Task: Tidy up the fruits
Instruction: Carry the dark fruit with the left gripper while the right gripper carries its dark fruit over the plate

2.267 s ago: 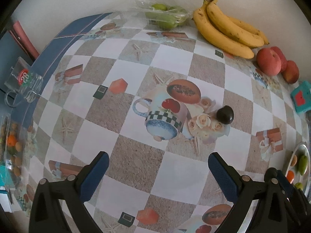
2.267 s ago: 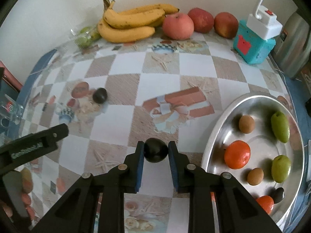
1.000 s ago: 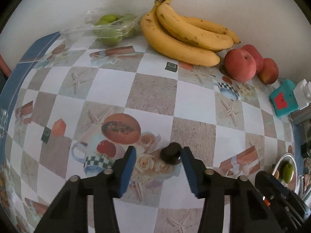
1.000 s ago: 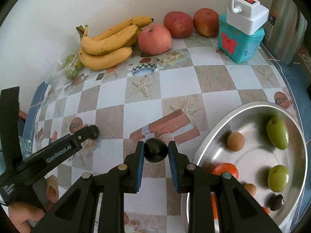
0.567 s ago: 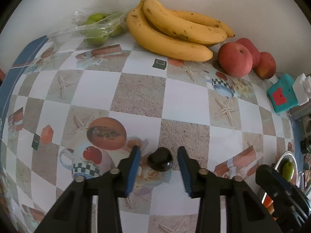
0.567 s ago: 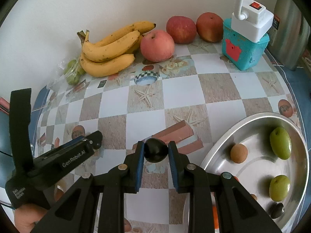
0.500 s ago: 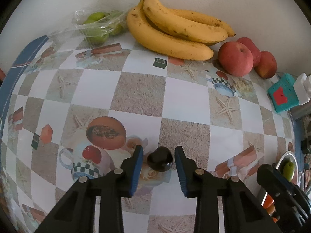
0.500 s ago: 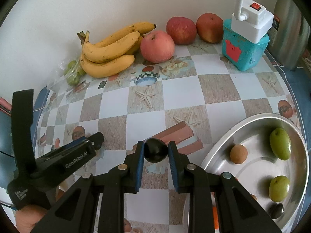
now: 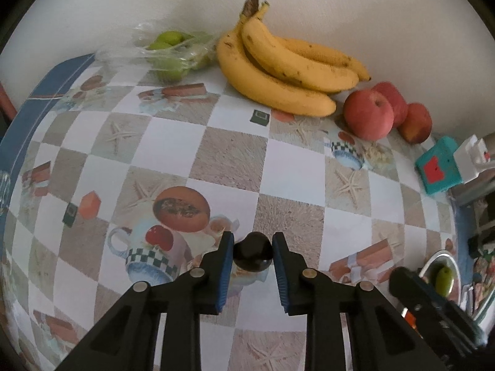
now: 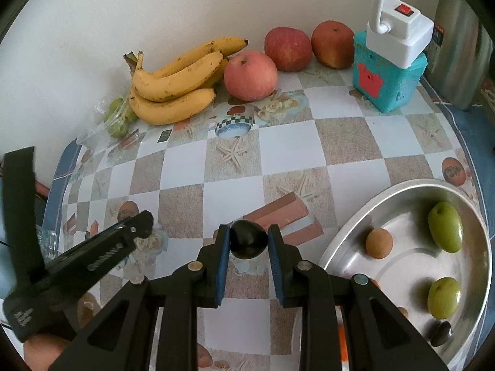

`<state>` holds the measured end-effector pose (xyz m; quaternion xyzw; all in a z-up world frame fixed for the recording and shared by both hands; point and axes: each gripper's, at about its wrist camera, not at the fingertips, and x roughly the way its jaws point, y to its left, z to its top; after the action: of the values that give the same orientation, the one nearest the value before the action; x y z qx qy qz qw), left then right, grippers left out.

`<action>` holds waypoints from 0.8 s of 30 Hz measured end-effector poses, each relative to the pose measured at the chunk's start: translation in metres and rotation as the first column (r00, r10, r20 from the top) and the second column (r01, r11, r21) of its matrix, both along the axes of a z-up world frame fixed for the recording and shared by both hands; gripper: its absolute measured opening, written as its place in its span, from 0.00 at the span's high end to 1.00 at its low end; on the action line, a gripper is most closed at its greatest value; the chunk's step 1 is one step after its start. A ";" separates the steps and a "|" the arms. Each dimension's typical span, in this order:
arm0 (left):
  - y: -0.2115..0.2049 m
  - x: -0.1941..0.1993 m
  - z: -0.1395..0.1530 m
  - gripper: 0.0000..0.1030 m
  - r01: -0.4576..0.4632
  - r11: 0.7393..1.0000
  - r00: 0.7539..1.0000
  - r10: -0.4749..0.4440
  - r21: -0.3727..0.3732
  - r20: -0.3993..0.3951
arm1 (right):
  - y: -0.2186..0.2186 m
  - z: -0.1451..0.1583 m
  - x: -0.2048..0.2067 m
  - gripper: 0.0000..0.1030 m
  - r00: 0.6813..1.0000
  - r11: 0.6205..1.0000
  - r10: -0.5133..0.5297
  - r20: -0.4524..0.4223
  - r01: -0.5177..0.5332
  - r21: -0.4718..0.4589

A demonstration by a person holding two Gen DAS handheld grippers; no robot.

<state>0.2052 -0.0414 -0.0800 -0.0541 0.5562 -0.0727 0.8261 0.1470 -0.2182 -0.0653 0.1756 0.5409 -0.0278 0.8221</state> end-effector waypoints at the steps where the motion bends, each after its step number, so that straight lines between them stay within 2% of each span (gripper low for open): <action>1: 0.003 -0.004 0.003 0.73 -0.008 1.000 1.000 0.008 -0.003 0.006 | 0.000 0.000 -0.001 0.75 1.000 1.000 0.000 -0.003 0.000 0.003; 9: 0.006 -0.025 0.027 0.73 -0.029 1.000 0.999 0.029 -0.001 0.039 | 0.001 0.007 -0.013 0.75 1.000 1.000 -0.011 -0.012 0.012 0.014; 24: 0.001 -0.074 0.069 0.73 -0.010 1.000 0.994 0.010 -0.009 0.107 | 0.005 0.031 -0.056 0.75 1.000 0.999 -0.026 -0.005 0.026 -0.038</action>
<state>0.1314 -0.0401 -0.0109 -0.0562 0.5106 -0.0736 0.8548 0.0913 -0.2135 -0.0343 0.1669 0.5403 -0.0494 0.8233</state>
